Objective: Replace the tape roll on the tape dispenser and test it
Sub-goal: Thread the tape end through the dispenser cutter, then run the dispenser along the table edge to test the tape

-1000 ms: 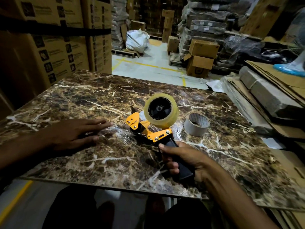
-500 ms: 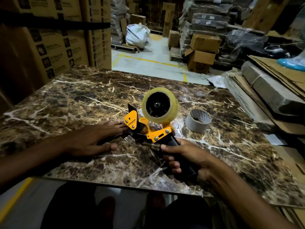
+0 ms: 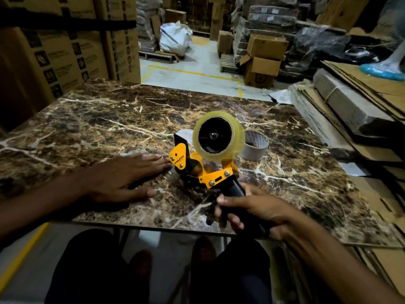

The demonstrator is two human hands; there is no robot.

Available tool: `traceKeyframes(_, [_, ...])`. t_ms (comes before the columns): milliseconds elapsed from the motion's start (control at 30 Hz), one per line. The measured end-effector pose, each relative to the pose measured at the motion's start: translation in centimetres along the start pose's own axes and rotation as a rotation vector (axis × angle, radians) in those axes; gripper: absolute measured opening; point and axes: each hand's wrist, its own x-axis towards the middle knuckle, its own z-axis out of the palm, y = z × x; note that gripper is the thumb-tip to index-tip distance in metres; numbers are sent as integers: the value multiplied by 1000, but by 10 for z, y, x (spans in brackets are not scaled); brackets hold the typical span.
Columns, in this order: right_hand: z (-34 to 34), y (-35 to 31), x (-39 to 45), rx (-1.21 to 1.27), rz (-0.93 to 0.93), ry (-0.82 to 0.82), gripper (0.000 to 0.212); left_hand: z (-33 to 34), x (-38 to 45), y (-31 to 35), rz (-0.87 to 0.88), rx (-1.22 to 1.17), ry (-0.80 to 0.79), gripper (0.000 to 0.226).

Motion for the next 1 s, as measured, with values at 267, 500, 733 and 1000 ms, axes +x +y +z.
traceKeyframes(267, [-12, 4, -15, -72, 4, -42, 14, -6, 4, 25, 34, -44, 5, 89])
traceKeyframes(500, [-28, 14, -44, -26, 41, -10, 17, -17, 4, 64, 109, -63, -53, 96])
traceKeyframes(733, [-43, 38, -83, 71, 60, 57, 22, -13, 16, 102, 169, -80, -71, 97])
traceKeyframes(1000, [-55, 61, -142, 60, 35, 162, 21, -15, 32, 159, 242, -119, -93, 102])
